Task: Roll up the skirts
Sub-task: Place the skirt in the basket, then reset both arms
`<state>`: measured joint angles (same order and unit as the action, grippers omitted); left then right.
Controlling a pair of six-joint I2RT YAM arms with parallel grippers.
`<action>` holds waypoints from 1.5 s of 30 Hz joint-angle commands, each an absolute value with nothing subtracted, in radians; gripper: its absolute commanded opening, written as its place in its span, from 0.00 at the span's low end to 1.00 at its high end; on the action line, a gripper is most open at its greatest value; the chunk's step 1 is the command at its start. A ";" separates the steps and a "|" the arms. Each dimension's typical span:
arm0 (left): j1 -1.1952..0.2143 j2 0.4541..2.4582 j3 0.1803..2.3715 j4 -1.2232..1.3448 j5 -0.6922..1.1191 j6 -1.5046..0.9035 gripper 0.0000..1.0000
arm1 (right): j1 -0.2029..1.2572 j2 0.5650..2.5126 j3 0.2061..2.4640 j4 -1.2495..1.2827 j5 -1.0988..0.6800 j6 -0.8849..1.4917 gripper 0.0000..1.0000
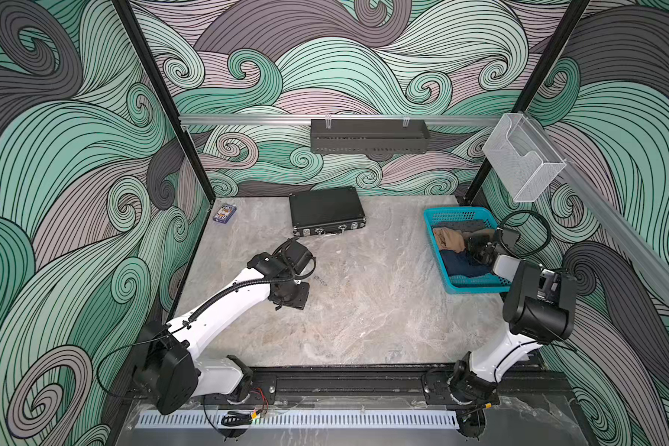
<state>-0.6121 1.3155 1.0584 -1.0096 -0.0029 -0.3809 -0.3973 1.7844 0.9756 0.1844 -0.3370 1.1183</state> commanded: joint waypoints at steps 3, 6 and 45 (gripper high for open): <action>-0.612 1.338 1.083 -1.028 -0.005 -0.368 0.48 | -0.396 1.852 0.987 0.160 -0.379 1.070 0.43; -0.612 1.346 1.085 -1.030 -0.015 -0.368 0.48 | -0.404 1.801 0.973 0.155 -0.357 1.059 0.67; -0.330 0.853 0.871 -0.125 -0.718 -0.353 0.81 | 0.235 0.829 0.371 0.392 0.345 0.138 0.99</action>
<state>-0.4381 0.8238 0.9104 -0.2878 -0.6769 -0.3668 0.2302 0.8486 0.4595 0.1654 0.2817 0.2981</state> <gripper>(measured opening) 0.801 0.993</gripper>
